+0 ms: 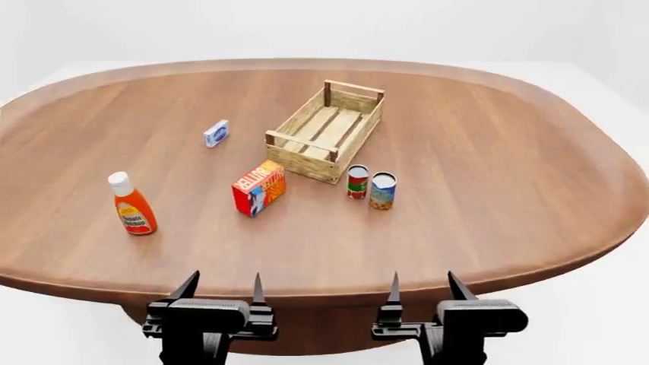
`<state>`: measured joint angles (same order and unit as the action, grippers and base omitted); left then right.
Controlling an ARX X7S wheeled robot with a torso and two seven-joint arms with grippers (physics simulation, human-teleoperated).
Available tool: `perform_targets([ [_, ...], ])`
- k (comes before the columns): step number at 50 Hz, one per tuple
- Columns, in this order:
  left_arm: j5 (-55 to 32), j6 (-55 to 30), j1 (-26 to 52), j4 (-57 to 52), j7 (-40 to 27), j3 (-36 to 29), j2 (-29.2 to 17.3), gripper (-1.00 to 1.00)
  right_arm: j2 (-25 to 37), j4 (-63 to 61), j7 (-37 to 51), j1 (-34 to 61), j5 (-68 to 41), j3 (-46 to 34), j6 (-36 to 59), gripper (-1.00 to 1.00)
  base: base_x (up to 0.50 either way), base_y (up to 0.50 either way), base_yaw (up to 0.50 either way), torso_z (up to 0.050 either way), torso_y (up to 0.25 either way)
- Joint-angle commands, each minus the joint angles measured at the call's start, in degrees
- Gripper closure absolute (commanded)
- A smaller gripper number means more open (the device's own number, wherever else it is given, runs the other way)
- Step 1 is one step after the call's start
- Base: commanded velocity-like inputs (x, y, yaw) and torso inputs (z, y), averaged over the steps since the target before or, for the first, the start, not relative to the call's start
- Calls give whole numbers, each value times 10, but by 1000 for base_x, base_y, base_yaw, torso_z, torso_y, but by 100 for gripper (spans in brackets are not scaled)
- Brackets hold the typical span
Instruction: Pick up the ketchup, and put it in the wooden tray.
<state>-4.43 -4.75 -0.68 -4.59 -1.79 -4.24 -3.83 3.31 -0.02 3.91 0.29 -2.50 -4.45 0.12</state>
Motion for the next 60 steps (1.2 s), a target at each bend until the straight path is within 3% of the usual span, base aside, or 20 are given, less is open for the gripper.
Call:
perform_targets([
  [1, -10, -8, 3, -6, -9, -11, -10, -100, 13, -10, 7, -4, -19, -8, 9, -100, 0, -500, 0, 0, 0],
  [25, -18, -46, 37, -40, -23, -37, -29, -100, 40, -39, 24, 22, -28, -19, 49, -100, 0, -443, 0, 0, 0],
  [42, -22, -227, 244, -36, 19, -88, -52, -100, 117, -186, -31, 141, -118, 2, 321, -100, 0, 0, 0, 0, 0],
  [52, -43, -363, 302, -67, 14, -79, -53, -100, 144, -219, -46, 218, -159, 8, 430, -100, 125, 0, 0, 0, 0],
  [60, -55, -384, 321, -81, 8, -67, -51, -100, 154, -238, -48, 250, -167, 3, 465, -100, 490, 0, 0, 0, 0],
])
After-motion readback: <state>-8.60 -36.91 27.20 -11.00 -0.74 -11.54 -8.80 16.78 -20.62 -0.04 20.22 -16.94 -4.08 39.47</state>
